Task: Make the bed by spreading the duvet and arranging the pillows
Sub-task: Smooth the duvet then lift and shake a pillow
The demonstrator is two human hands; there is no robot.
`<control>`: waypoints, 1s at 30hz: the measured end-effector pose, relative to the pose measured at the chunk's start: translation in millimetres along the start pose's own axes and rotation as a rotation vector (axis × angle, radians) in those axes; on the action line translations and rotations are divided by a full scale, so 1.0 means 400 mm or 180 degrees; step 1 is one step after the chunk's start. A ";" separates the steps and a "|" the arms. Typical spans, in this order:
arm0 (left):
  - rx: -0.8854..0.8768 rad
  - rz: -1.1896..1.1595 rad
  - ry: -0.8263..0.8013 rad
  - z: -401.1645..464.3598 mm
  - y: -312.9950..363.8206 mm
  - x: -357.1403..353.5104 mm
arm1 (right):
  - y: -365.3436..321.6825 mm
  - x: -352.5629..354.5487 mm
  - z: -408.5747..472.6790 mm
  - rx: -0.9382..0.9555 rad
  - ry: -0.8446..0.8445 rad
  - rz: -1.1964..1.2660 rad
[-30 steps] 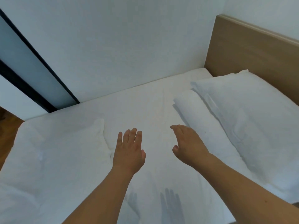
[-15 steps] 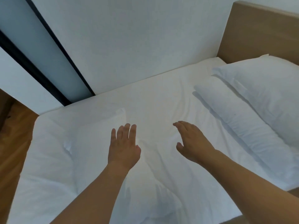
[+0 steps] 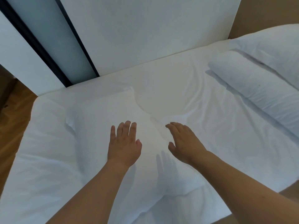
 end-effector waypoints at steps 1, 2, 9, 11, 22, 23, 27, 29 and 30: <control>0.0002 -0.0017 0.0013 -0.026 -0.007 -0.038 | -0.001 -0.043 -0.020 0.0023 0.0019 -0.0002; 0.0006 -0.0036 0.0015 -0.050 -0.014 -0.076 | -0.001 -0.085 -0.038 0.0056 0.0055 0.0002; 0.0374 -0.0330 0.0457 -0.178 -0.050 -0.272 | 0.017 -0.358 -0.183 -0.0041 0.0044 0.0149; 0.0388 -0.0362 0.0477 -0.197 -0.052 -0.284 | 0.012 -0.395 -0.213 -0.0144 0.0087 0.0233; 0.0250 0.0292 -0.0339 -0.550 -0.013 -0.296 | -0.048 -0.510 -0.412 0.0020 0.0423 -0.0624; 0.0306 0.0388 -0.0385 -0.553 -0.024 -0.309 | -0.042 -0.532 -0.415 0.0049 0.0562 -0.0699; 0.0696 0.0326 -0.0586 -0.514 -0.039 -0.341 | -0.043 -0.571 -0.367 0.0200 0.0953 -0.0911; 0.0669 0.0401 -0.0750 -0.512 -0.025 -0.362 | -0.049 -0.583 -0.352 0.0288 0.1058 -0.0957; 0.0652 0.0449 -0.0784 -0.510 -0.020 -0.376 | -0.051 -0.591 -0.350 0.0324 0.1103 -0.0977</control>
Point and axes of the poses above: each hand's wrist, its own z-axis towards the middle knuckle, its own x-axis out of the back of the hand, y = z × x, the point moved 3 cm from there along z, towards the middle knuckle, and after that the axes turned 13 degrees about y, right-handed, at the moved point
